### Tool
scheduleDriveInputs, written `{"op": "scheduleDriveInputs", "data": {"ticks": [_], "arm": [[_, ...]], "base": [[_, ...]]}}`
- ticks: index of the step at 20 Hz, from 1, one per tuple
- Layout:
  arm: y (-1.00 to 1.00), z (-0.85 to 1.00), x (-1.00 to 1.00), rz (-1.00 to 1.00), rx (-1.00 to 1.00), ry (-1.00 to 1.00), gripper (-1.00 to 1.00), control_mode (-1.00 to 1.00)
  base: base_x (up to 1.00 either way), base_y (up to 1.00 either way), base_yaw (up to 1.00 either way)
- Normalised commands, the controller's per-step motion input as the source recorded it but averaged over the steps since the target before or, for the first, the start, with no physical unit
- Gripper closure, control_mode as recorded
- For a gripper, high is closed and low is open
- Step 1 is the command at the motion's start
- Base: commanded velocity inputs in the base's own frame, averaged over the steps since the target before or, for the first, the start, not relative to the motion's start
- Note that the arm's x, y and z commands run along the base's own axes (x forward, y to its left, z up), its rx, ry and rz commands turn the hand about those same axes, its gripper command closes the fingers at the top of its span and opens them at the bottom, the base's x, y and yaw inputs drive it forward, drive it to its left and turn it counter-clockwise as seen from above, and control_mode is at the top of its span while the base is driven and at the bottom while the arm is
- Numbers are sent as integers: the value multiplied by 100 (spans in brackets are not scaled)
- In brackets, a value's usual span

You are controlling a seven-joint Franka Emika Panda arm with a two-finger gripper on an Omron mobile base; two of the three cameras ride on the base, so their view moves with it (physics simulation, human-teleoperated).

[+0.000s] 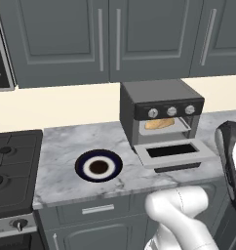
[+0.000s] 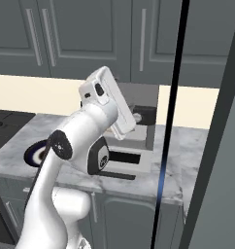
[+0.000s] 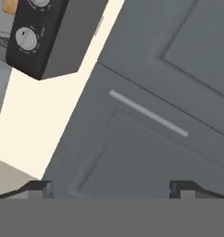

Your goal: Pull the toaster oven rack outwards. Pick up the baguette from the plate and place it on the toaster oven rack. Close the toaster oven door fully and set the temperature to the lowest setting.

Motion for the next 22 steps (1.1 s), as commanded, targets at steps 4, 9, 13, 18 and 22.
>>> {"op": "scheduleDriveInputs", "data": {"ticks": [4, 9, 13, 18, 22], "arm": [[-18, 22, -34, 15, 22, 38, -100, -100], [-8, 7, -15, 10, 16, 43, -100, -100], [0, -25, 0, 1, 4, 60, -100, -100], [0, -66, 0, 2, 6, 56, -100, -100], [-2, -78, 0, 0, 17, 39, -100, -100]], "base": [[0, 0, 0], [0, 0, 0], [0, 0, 0], [0, 0, 0], [0, 0, 0]]}}
